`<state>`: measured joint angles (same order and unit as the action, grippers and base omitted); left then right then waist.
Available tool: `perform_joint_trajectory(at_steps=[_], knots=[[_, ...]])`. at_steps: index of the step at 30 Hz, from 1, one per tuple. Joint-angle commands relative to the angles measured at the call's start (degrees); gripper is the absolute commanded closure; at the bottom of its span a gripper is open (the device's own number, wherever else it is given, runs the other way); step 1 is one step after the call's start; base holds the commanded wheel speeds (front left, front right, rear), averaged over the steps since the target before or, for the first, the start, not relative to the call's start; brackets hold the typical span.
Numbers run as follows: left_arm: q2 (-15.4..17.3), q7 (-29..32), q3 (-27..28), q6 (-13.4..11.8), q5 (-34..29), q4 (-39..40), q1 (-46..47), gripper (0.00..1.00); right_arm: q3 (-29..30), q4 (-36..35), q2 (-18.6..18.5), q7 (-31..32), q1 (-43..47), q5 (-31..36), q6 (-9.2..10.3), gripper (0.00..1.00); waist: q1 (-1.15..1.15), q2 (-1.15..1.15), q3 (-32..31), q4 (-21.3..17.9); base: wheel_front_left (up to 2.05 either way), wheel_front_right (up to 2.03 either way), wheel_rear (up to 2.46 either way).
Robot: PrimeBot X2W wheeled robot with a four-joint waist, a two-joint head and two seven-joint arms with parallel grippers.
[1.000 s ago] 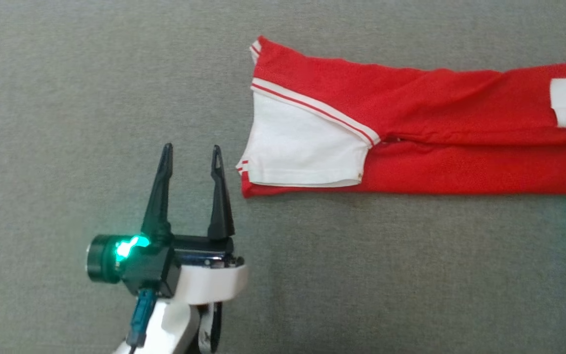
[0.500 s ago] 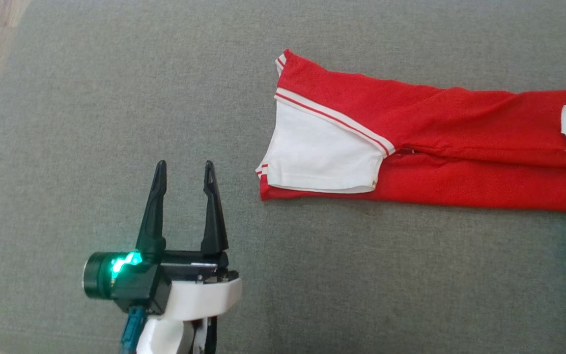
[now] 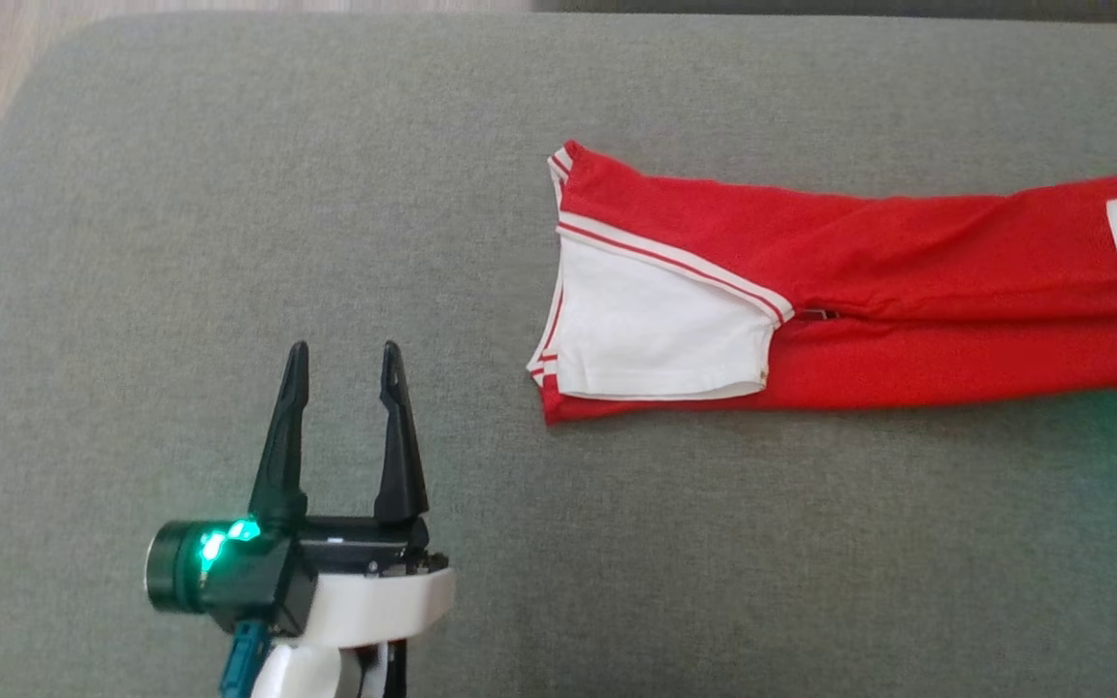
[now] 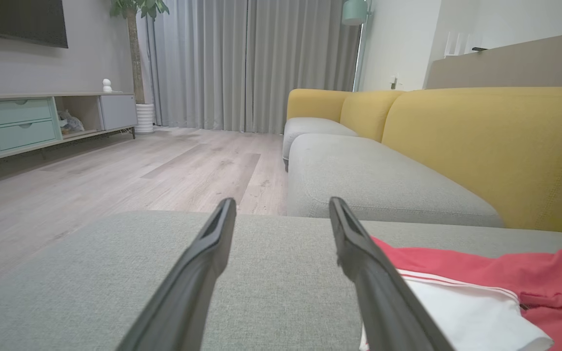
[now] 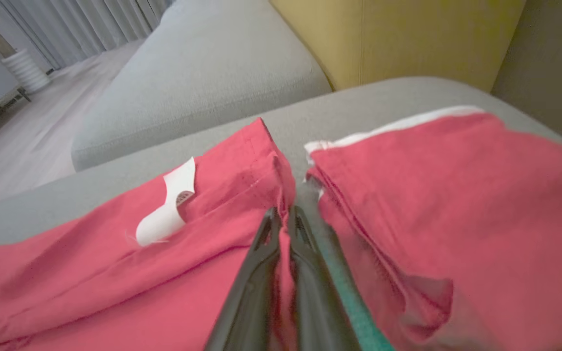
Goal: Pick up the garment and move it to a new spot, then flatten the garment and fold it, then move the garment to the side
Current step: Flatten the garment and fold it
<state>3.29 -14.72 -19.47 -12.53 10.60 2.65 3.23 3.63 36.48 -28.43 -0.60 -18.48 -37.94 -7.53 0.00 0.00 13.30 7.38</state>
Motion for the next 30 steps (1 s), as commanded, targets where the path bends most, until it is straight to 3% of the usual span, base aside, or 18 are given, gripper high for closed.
perform_joint_trajectory(at_steps=[1, 9, 17, 27, 30], knots=[[-0.2, -0.3, 2.3, 0.3, -0.5, 1.5, 0.1, 0.00, -0.7, -2.7, -2.4, -0.7, -0.9, -0.7, 0.04, 1.00, 0.00, 0.00, -0.6, -0.4, 0.00, 0.00, 0.00], [-0.4, -0.3, 2.8, 1.5, -0.5, 0.7, -0.8, 0.00, -3.1, -17.1, -0.3, 0.0, -0.5, -4.5, 0.04, 1.00, 0.00, 0.00, -2.7, 0.3, 0.00, 0.00, 0.00], [-0.4, -0.3, 2.4, 1.3, 0.2, 0.7, -1.4, 0.00, -9.9, -31.3, 5.8, 5.4, -2.3, -4.2, 0.04, 1.00, 0.00, 0.00, -3.0, 3.2, 0.00, 0.00, 0.00], [-0.4, -0.3, 0.0, 0.8, 1.1, -0.5, -0.4, 0.00, -22.5, -28.5, 14.7, 8.0, -7.0, 0.3, 0.04, 1.00, 0.00, 0.00, -1.9, 9.2, 0.00, 0.00, 0.00], [-0.4, -0.3, -0.5, 0.9, 1.1, -0.8, -0.3, 0.00, -25.0, -26.7, 15.3, 7.8, -7.0, 1.5, 0.04, 1.00, 0.00, 0.00, -1.8, 10.1, 0.00, 0.00, 0.00]])
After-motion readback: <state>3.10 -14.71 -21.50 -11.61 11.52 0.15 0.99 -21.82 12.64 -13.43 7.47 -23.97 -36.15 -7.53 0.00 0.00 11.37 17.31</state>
